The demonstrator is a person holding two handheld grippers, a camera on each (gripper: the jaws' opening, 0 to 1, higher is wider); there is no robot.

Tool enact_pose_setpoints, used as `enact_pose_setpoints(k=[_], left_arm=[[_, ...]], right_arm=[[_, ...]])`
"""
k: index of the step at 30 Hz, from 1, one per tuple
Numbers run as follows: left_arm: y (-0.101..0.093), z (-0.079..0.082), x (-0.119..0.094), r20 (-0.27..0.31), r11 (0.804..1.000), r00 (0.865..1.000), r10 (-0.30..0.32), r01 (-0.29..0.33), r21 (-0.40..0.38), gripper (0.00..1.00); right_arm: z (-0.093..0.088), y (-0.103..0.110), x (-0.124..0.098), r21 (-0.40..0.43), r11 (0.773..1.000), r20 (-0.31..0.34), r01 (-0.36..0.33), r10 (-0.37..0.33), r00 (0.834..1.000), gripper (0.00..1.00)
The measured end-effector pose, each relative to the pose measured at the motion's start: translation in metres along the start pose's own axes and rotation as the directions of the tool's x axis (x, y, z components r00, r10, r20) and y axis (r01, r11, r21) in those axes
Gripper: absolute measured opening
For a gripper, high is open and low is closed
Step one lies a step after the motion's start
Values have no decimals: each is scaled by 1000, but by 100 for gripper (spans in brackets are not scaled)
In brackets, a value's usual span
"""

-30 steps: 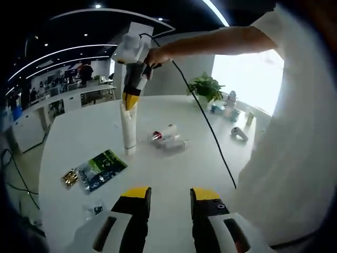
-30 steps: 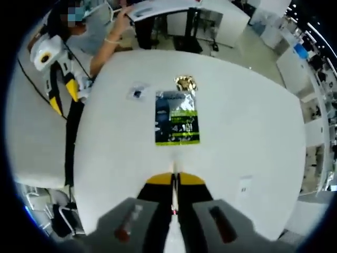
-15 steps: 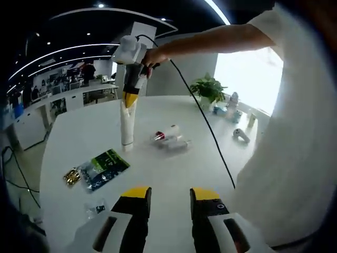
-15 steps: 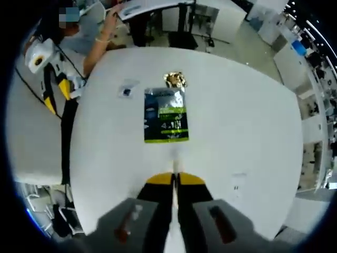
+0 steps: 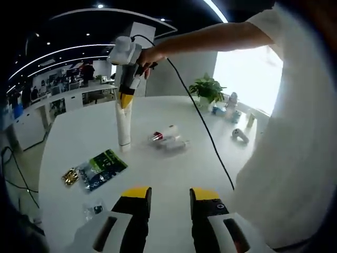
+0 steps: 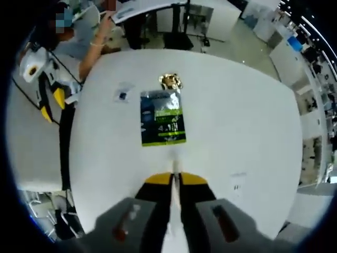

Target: Arrange the skincare products in the storage area until every visible bottle or jar stands upright without overlapping.

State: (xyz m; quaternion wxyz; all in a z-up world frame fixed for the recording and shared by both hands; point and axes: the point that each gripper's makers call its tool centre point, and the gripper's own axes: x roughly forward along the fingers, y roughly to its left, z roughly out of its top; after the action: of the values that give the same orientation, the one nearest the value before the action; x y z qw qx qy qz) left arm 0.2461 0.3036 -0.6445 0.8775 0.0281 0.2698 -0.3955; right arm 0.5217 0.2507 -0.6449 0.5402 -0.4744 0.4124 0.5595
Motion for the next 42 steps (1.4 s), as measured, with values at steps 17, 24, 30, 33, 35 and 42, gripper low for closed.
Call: enact_pose_setpoints(k=[17,24,30,33,35,42], left_arm=[[-5,1,-5,12,1000,1000,18,-17,-6,31],[-9,3,-2,13,1000,1000,8,-8,1,31],[-14,9,3,28,1000,1000,-12,12,1,32],[-17,13,6,39,1000,999,-23,22,14,32],[-20,16,7,44,999,999,-31,30,27,32],[-27,18,12,32,997,997,-63,62,50,32]], right_arm=[[-6,3,-3,110,994,46,-7,2,999,22],[-9,5,-15,152,988,118,8,-26,993,34],[-21,10,-23,228,974,185,1,-44,982,39],[-32,14,-27,248,969,192,10,-59,980,41],[-41,18,-29,267,964,190,13,-66,980,41],[-70,27,-33,318,948,187,25,-88,978,44]])
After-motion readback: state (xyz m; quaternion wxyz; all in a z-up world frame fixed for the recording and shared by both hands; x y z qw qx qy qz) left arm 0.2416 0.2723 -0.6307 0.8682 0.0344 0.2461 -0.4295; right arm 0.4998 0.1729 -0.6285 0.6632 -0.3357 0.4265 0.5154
